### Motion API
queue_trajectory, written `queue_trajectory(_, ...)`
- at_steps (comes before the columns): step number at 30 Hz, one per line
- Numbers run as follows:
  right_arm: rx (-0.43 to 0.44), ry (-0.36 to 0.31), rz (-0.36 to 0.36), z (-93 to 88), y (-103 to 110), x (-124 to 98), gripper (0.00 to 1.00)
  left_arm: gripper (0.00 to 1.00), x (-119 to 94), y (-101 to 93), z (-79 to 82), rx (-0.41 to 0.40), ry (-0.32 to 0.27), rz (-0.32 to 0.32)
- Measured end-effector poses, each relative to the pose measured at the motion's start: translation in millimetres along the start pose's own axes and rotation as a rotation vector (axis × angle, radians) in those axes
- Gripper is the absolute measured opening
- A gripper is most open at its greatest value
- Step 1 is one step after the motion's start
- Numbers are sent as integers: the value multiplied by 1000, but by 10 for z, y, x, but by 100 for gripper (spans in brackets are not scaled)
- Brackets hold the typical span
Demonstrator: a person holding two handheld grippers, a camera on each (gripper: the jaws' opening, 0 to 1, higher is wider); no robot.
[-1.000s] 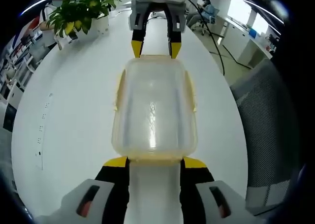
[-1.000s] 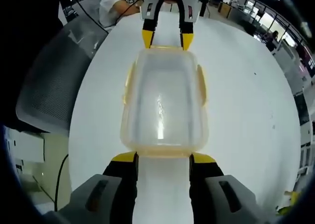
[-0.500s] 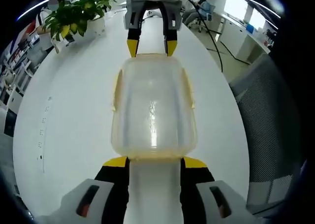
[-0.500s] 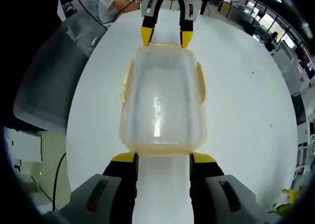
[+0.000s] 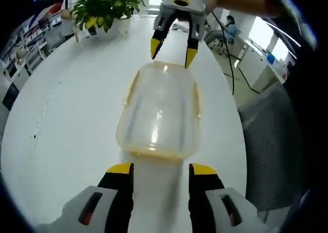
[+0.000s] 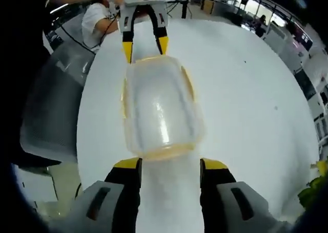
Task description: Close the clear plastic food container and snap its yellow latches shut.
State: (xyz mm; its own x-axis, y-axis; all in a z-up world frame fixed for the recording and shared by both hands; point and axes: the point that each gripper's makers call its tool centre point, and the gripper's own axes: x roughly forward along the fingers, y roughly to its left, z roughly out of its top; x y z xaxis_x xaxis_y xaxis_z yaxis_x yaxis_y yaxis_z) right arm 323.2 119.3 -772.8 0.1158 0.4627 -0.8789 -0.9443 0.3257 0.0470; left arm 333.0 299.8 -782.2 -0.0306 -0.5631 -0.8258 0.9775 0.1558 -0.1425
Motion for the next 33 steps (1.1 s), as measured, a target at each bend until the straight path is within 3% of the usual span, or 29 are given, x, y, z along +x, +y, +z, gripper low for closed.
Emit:
queue_trajectory(2, 40, -6, -21, -2, -31, -26, 39, 38, -16, -15, 7, -60, -20, -6)
queue_trajectory(4, 99, -38, -39, 34, -55, -45, 39, 40, -34, -68, 16, -178, -51, -30)
queue_trajectory(11, 318, -147, -38, 135, -48, -55, 37, 40, -49, -31, 98, -352, -160, 6)
queue_trajectory(18, 392, -141, -55, 95, -2, -23, 33, 34, -43, 66, 120, -542, -241, 39)
queue_trajectory(22, 456, -177, -72, 139, 10, -4, 31, 33, -40, 91, 139, -686, -275, 28)
queue_trajectory(27, 483, -175, -95, 104, 8, 40, 33, 31, 14, 71, 120, -683, -261, 52)
queue_trajectory(30, 561, -222, -71, 143, 46, 52, 29, 30, 17, 87, 162, -720, -293, 79)
queue_trajectory(33, 611, -243, -32, 165, 95, 66, 23, 29, 54, 81, 139, -701, -275, 105)
